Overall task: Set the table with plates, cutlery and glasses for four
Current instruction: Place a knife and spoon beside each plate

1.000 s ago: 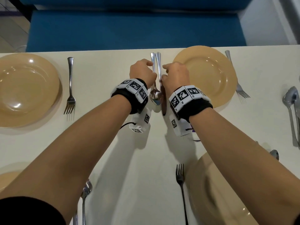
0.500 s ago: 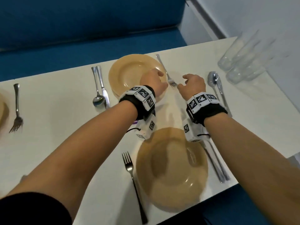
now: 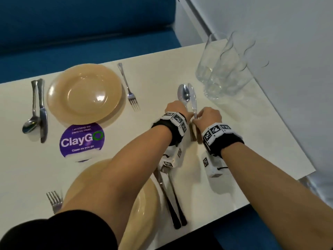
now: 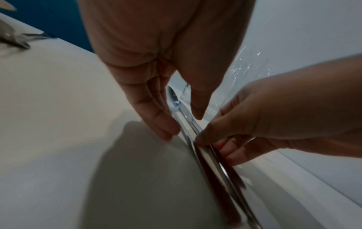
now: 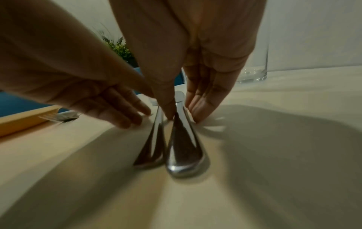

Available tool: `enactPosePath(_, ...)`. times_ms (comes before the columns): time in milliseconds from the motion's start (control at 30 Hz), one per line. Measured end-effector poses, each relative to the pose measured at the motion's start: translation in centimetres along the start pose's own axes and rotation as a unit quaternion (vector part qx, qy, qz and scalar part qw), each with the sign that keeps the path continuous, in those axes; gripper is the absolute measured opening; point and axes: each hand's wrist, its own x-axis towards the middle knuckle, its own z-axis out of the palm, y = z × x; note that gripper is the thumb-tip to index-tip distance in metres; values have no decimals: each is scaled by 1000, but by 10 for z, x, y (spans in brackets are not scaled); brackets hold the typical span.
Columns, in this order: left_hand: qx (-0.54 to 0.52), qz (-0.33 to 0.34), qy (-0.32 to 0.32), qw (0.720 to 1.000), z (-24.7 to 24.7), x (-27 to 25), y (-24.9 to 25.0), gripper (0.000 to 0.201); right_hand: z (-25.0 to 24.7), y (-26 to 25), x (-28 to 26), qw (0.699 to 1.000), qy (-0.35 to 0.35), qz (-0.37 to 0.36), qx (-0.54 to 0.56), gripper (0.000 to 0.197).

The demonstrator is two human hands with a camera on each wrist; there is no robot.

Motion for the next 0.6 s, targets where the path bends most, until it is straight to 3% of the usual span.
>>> enactPosePath(133,-4,-43,22,999,7,11,9,10,5,2,3,1000,-24,-8,10,27)
enactPosePath(233,-32,-63,29,997,10,16,11,34,4,2,3,998,-42,-34,-22,25)
enactPosePath(400,-4,-68,-6,998,4,11,9,31,2,-3,2,996,-39,-49,-56,24)
enactPosePath(600,-51,-35,-49,997,-19,5,-10,33,2,-11,3,998,-3,-5,62,25)
